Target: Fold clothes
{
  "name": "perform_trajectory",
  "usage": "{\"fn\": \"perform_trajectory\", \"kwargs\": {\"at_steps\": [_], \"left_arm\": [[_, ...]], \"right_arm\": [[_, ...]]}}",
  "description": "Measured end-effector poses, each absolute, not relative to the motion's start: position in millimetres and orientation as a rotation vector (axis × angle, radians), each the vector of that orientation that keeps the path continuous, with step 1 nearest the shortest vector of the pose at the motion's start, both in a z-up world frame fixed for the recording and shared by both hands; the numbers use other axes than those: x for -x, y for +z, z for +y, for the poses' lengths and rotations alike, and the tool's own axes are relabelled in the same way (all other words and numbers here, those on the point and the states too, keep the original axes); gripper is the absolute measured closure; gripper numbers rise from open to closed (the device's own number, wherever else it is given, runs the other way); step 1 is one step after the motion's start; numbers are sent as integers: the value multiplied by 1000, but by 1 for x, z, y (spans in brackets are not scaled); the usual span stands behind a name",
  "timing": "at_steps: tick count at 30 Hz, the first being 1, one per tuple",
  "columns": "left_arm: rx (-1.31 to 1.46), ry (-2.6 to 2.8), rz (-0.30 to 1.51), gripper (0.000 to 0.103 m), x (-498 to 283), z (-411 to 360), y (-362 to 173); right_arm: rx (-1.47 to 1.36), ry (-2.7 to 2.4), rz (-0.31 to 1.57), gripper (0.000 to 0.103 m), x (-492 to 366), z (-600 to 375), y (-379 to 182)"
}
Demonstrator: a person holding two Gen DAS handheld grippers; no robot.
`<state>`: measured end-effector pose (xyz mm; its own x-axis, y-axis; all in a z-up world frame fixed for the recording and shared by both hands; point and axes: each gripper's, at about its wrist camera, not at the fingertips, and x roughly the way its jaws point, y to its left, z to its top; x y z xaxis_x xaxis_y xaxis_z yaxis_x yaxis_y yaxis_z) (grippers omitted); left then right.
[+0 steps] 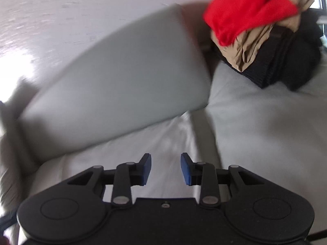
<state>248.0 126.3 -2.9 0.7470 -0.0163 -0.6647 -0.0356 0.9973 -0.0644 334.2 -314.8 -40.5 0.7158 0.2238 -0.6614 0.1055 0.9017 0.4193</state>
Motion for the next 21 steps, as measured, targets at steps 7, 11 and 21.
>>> {"fn": "perform_trajectory", "kwargs": {"at_steps": [7, 11, 21], "left_arm": [[14, -18, 695, 63, -294, 126, -18], [32, 23, 692, 63, -307, 141, -24], [83, 134, 677, 64, -342, 164, -39]], "right_arm": [[-512, 17, 779, 62, -424, -342, -106], [-466, -2, 772, 64, -429, -337, -115], [-309, -99, 744, 100, -426, -317, -126]]}}
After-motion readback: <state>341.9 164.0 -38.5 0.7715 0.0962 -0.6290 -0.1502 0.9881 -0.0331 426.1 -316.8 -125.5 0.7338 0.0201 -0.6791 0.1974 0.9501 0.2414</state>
